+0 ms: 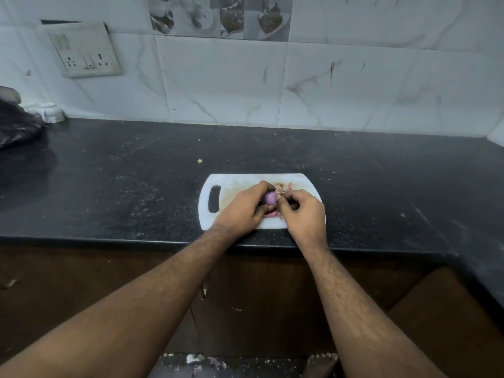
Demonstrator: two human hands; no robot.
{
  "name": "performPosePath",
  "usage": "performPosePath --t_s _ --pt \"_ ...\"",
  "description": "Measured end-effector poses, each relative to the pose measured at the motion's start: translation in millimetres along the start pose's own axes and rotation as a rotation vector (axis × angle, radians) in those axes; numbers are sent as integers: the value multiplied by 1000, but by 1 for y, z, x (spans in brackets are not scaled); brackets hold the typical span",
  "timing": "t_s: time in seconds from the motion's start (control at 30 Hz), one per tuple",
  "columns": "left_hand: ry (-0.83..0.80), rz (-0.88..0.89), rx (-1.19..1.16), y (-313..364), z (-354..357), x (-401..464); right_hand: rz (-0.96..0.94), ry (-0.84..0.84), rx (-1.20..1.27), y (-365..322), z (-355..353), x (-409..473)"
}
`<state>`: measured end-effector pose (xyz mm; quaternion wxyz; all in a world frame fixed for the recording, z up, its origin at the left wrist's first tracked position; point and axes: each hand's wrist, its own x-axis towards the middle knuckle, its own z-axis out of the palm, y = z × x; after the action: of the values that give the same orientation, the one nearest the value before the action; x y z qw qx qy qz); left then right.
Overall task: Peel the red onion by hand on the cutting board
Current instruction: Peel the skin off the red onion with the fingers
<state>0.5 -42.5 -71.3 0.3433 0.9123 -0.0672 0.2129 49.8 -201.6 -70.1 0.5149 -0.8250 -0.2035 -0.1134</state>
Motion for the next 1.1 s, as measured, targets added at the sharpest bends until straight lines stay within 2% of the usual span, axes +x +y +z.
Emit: performPosePath --t_s 0.3,0.57,0.77,1.1 --pt "-16 -12 11 3 -1 -1 16 34 46 -3 -1 -3" --pt "16 19 32 0 1 -1 -59 45 -6 -1 2 -6" --pt "12 28 32 3 0 -1 -14 60 -91 -2 3 -6" --pt "62 -12 -21 -2 3 0 27 155 -76 -2 3 -2"
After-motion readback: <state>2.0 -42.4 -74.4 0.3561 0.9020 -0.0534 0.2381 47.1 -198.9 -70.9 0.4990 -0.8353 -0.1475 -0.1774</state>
